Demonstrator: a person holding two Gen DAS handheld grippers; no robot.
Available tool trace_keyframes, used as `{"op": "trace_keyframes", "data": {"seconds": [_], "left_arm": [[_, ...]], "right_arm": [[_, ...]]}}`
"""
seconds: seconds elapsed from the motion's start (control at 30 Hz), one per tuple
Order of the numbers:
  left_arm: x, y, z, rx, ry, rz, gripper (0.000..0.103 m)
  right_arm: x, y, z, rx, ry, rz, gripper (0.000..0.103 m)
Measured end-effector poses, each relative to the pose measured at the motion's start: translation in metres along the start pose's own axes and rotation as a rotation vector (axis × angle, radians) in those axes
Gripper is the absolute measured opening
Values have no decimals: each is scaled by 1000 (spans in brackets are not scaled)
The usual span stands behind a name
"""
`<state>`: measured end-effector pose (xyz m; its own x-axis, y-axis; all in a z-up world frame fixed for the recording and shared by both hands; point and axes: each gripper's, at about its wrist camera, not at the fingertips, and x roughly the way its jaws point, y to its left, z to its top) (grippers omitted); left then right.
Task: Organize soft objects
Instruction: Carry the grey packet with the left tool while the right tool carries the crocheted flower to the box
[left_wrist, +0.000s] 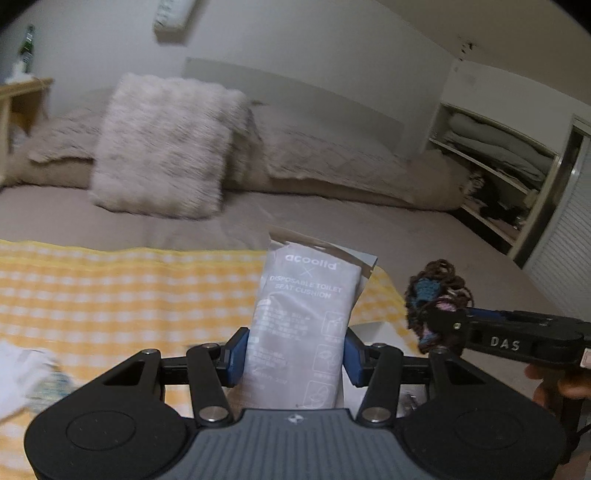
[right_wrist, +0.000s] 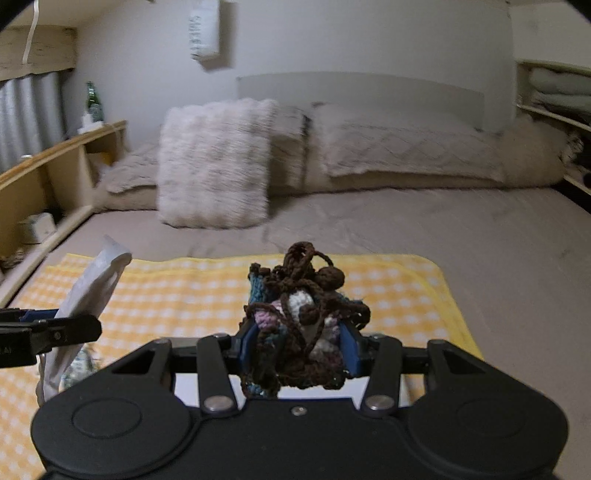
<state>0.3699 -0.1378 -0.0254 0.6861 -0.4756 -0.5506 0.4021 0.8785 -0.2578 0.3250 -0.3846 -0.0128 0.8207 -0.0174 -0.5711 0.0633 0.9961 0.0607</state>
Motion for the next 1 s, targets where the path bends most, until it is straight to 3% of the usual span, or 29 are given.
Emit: {"op": "trace_keyframes", "data": {"seconds": [0.3, 0.4, 0.5, 0.73, 0.83, 0.93, 1.0], "left_arm": [[78, -32, -10, 2, 77, -103, 53], [103, -41, -17, 90, 111, -138, 53], [129, -47, -29, 189, 151, -148, 53], [179, -39, -43, 235, 263, -135, 54], [191, -26, -47, 202, 303, -117, 54], [194, -18, -50, 191, 322, -110, 58], [194, -16, -48, 174, 324, -116, 72]], "right_arm": [[33, -35, -13, 66, 67, -49, 47], [45, -39, -16, 73, 92, -44, 47], [59, -44, -21, 98, 125, -53, 47], [91, -51, -34, 121, 198, -65, 47], [103, -52, -37, 129, 226, -53, 47], [112, -54, -39, 162, 246, -28, 47], [114, -54, -40, 183, 247, -19, 48]]}}
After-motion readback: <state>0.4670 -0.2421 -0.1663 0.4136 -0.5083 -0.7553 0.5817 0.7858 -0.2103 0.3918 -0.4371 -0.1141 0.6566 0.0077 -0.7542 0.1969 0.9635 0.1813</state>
